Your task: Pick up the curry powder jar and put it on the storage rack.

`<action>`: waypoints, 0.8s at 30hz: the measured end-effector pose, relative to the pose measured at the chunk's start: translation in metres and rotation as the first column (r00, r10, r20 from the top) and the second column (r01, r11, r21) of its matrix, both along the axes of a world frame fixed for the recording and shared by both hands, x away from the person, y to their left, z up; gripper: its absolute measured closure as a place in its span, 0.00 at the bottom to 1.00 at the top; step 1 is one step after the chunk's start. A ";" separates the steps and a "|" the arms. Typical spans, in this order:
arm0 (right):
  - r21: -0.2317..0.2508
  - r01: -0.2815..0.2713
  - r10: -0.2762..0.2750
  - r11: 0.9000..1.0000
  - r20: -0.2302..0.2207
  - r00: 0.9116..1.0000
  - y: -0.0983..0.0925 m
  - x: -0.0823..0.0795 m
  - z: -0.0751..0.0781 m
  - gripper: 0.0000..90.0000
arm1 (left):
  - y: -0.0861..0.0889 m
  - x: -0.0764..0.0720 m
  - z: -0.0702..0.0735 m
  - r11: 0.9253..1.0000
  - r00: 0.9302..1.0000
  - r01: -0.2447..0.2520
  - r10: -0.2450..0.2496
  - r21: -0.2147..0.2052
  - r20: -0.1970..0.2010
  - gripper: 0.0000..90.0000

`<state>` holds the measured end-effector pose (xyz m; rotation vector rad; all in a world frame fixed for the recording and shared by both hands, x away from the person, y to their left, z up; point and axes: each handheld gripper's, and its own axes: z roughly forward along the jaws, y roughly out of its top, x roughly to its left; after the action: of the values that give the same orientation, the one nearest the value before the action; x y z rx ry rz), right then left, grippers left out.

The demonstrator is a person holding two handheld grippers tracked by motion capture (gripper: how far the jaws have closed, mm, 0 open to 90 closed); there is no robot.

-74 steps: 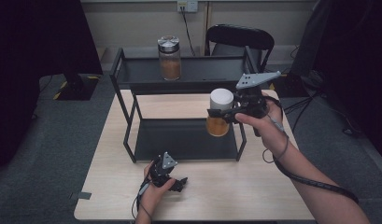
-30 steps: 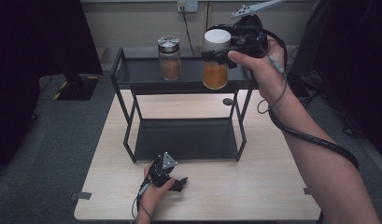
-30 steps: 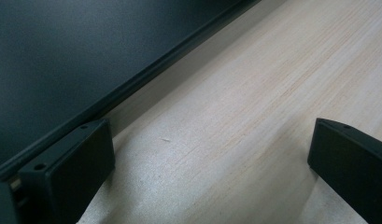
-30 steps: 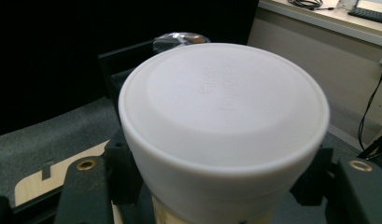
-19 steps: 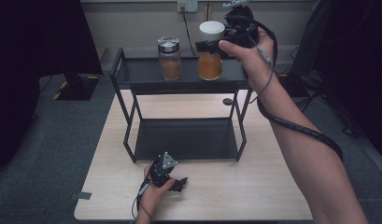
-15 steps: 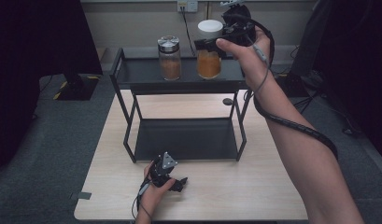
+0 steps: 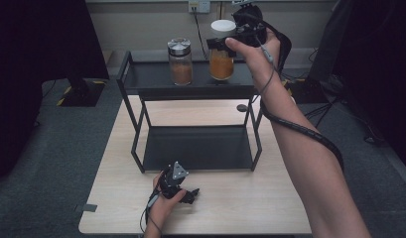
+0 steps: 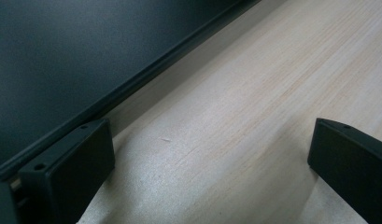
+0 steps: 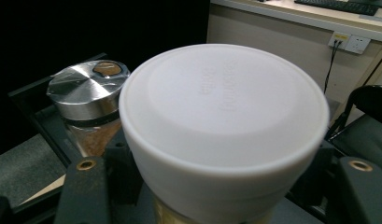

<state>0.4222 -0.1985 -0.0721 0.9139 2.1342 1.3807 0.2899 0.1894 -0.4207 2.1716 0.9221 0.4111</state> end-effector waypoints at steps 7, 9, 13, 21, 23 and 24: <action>-0.005 0.026 -0.026 1.000 -0.009 1.000 0.006 0.000 -0.003 0.38 | 0.000 0.000 0.000 1.000 1.000 0.000 0.000 0.000 0.000 0.00; -0.014 0.036 -0.036 0.999 -0.007 0.999 0.009 -0.001 -0.005 0.38 | 0.000 0.000 0.000 1.000 1.000 0.000 0.000 0.000 0.000 0.00; -0.019 0.062 -0.062 0.998 0.003 0.998 0.017 -0.004 -0.008 0.38 | 0.000 0.000 0.000 1.000 1.000 -0.001 0.001 -0.001 0.000 0.00; 0.015 0.120 -0.120 0.993 0.000 0.993 0.023 -0.009 -0.014 0.38 | 0.000 0.000 0.000 1.000 1.000 0.000 0.000 0.000 0.000 0.00; 0.006 0.127 -0.127 0.992 0.007 0.992 0.027 -0.012 -0.014 0.38 | 0.000 0.000 0.000 1.000 1.000 -0.001 0.001 0.000 0.000 0.00; 0.003 0.129 -0.129 0.992 0.008 0.992 0.028 -0.012 -0.013 0.38 | 0.000 0.000 0.000 1.000 1.000 -0.001 0.001 0.000 0.000 0.00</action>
<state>0.4099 -0.1704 -0.0855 1.0265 2.0300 1.3208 0.2898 0.1893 -0.4207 2.1712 0.9232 0.4115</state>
